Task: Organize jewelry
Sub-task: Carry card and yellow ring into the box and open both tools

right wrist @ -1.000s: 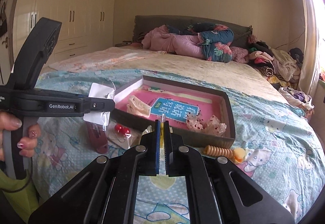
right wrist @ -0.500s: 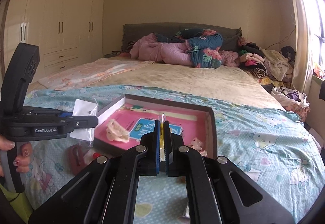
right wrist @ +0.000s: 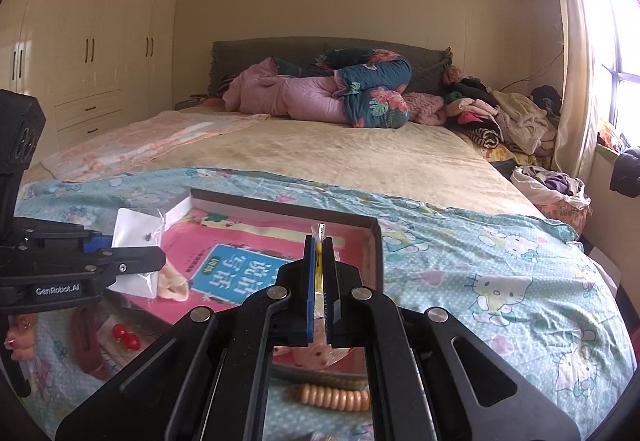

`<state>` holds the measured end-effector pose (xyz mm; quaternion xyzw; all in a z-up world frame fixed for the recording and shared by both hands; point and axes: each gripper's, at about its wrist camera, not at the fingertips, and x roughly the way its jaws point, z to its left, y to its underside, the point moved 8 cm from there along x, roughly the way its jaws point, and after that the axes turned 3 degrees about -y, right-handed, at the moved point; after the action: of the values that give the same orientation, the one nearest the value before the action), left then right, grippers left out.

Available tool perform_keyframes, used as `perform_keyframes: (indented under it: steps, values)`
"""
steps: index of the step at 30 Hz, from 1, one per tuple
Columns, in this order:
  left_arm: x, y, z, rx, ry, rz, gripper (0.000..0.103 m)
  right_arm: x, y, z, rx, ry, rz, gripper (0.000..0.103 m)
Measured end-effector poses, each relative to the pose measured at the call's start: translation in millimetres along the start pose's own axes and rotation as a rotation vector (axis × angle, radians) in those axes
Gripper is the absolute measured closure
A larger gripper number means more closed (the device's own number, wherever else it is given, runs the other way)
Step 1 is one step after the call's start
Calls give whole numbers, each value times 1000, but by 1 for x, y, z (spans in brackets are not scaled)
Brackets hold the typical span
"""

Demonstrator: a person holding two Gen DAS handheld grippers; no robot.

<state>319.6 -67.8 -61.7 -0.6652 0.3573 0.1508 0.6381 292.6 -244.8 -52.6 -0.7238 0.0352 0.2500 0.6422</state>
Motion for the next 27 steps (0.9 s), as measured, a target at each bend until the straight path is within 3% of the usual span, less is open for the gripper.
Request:
perform_keyframes:
  steps: [17, 27]
  values:
    - [48, 10, -10, 8, 38, 91, 87, 54, 12, -14, -52, 29, 72, 100]
    - [58, 20, -3, 1, 24, 117, 87, 70, 26, -6, -74, 11, 110, 99]
